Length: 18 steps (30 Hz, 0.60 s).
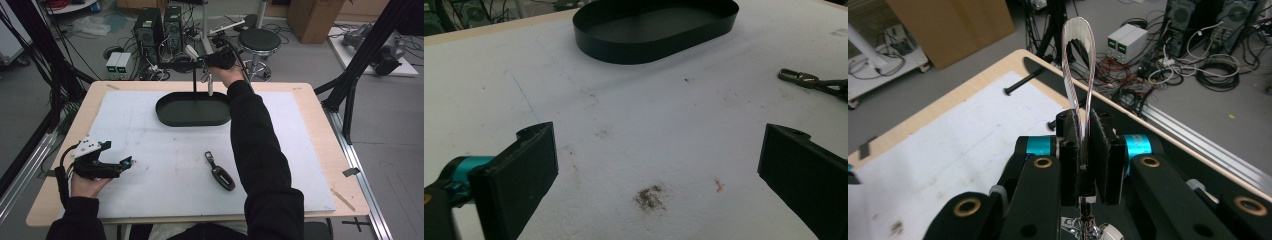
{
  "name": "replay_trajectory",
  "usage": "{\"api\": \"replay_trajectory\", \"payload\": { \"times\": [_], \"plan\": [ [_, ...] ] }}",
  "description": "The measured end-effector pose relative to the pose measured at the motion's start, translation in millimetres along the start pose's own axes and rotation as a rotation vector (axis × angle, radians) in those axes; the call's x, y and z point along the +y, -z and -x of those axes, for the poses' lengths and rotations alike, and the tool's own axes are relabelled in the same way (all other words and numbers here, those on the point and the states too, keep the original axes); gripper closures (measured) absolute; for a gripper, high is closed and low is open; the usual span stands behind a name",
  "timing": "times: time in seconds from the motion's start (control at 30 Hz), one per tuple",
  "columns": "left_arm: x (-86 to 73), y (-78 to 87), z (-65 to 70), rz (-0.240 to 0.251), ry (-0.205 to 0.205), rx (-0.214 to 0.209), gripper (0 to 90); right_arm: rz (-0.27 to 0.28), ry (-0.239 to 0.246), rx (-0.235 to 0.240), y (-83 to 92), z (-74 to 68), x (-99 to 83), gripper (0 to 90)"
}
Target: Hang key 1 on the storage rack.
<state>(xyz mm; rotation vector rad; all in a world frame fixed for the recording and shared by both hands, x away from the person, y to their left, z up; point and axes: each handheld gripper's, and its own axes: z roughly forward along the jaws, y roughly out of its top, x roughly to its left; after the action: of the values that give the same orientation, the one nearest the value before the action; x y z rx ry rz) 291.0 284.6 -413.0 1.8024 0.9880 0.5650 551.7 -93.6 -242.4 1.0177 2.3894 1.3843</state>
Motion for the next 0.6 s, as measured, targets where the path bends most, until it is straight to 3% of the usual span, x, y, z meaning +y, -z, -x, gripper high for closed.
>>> {"api": "replay_trajectory", "payload": {
  "times": [0.2, 0.3, 0.6],
  "plan": [
    [-0.3, 3.3, 0.7, 0.004, 0.003, 0.004, 3.2, 0.025, -0.014, -0.013, -10.9, 7.6, 4.2, 83.2],
    [-1.1, 4.0, 0.2, 0.003, 0.007, 0.011, 3.2, 0.041, -0.045, -0.004, -14.8, 13.7, 2.5, 83.2],
    [-1.8, 2.1, 0.0, 0.002, 0.015, 0.011, 3.2, 0.1, -0.089, -0.046, -20.0, 23.8, 1.2, 83.2]
  ]
}}
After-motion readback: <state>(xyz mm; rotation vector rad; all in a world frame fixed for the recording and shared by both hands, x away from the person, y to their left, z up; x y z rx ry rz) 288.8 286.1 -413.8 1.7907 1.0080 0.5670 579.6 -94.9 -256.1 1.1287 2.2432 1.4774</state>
